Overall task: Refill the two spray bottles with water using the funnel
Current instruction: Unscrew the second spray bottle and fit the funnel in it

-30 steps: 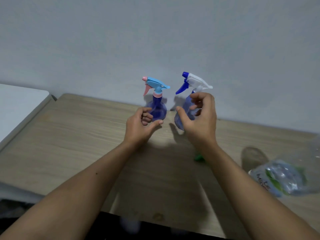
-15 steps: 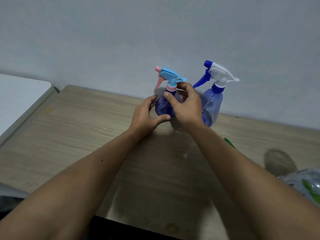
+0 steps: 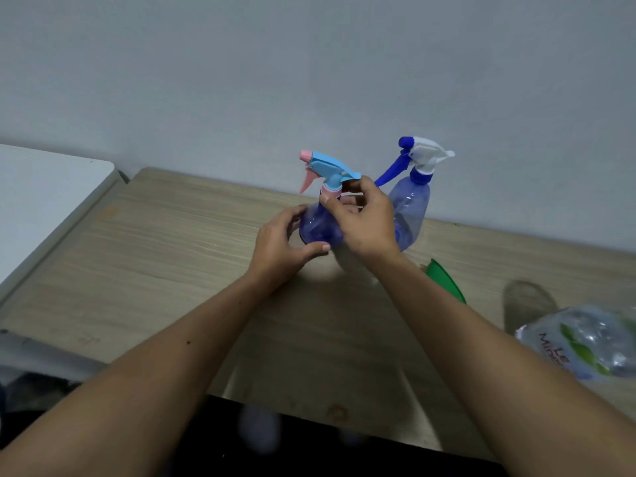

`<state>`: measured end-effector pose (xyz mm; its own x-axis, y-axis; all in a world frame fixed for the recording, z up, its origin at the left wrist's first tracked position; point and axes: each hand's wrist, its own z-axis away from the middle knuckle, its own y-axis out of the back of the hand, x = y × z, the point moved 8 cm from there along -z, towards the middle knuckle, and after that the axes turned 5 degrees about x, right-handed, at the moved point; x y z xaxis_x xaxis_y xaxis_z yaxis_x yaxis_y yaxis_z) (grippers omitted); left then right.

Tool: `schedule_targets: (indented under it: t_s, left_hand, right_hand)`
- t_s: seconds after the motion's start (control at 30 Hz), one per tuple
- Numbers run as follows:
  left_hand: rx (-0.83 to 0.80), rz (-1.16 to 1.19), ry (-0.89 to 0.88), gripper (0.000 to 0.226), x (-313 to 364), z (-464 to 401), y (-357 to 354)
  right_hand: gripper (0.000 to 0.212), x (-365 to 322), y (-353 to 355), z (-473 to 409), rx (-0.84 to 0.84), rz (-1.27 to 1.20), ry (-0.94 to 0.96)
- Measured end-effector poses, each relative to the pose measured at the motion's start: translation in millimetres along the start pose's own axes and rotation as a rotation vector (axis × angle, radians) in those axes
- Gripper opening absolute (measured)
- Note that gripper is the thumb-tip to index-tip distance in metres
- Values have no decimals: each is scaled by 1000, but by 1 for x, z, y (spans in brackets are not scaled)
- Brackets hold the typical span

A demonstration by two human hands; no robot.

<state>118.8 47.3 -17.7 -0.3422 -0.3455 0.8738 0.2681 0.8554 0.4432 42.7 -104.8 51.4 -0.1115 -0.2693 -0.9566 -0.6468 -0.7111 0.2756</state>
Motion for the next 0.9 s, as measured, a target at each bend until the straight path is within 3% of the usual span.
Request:
schedule_targets:
  t_s: [0.27,0.57,0.77,0.9]
  left_hand:
    - [26,33,30,90,6,69,4]
    - [-56,81,2,93,42,146,-30]
    - [-128,62,-26,108,60,182,-58]
    - [-142,22,-83,104,69,192,-70]
  right_hand:
    - [37,3,13,64,-42,-60,5]
    - [32,1,90,131,-8,-33,48]
    - [38,19,135,163,22,-7,37]
    - [40,29,152,176,42,-26,15]
